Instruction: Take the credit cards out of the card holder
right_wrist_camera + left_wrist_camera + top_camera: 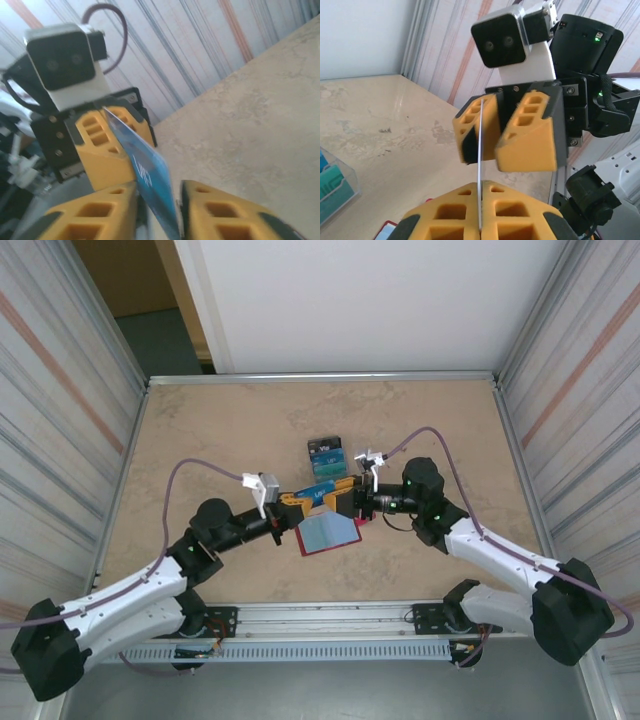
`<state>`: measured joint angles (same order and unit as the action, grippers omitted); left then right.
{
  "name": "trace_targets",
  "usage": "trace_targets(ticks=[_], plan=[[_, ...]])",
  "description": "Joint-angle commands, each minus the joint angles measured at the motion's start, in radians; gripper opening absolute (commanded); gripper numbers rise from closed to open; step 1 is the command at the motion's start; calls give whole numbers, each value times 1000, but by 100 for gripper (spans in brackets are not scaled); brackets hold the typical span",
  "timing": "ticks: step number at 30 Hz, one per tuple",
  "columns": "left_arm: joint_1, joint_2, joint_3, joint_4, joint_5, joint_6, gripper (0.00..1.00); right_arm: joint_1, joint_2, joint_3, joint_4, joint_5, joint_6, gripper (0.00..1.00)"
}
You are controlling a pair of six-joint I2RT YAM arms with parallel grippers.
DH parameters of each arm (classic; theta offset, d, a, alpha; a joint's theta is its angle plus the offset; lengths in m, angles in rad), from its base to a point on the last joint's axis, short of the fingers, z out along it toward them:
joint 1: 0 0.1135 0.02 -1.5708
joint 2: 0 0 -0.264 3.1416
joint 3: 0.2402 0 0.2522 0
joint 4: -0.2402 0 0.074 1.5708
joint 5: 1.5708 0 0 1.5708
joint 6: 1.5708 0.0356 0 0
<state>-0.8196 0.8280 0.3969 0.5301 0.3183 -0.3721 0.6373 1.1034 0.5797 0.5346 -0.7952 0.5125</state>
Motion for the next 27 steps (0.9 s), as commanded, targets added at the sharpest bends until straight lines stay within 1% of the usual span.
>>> trace_targets(ticks=[1, 3, 4, 6, 7, 8, 10, 11, 14, 17, 19, 22, 27], plan=[[3, 8, -3, 57, 29, -14, 0, 8, -5, 38, 42, -51, 1, 12], [4, 2, 3, 28, 30, 0, 0, 9, -17, 42, 10, -47, -16, 0], [6, -6, 11, 0, 30, 16, 7, 10, -26, 44, -17, -42, -31, 0], [15, -27, 35, -75, 35, 60, 27, 10, -49, 51, -84, -29, -69, 0], [21, -42, 55, -131, 41, 92, 40, 13, -62, 57, -126, -23, -94, 0], [27, -54, 80, -197, 48, 130, 50, 13, -76, 65, -172, -19, -120, 0], [34, -74, 137, -326, 54, 202, 62, 15, -96, 79, -257, -12, -170, 0], [37, -79, 175, -399, 58, 245, 65, 15, -106, 88, -305, -12, -197, 0], [39, -56, 289, -604, 57, 357, 66, 15, -108, 112, -402, -9, -251, 0], [39, 10, 395, -756, 90, 448, 65, 14, -107, 126, -445, -14, -276, 0], [39, 65, 454, -827, 121, 495, 64, 13, -107, 135, -465, -20, -285, 0], [39, 143, 530, -892, 152, 548, 62, 15, -107, 140, -467, -29, -287, 0], [43, 248, 595, -951, 178, 622, 58, 14, -106, 140, -475, -30, -293, 0]])
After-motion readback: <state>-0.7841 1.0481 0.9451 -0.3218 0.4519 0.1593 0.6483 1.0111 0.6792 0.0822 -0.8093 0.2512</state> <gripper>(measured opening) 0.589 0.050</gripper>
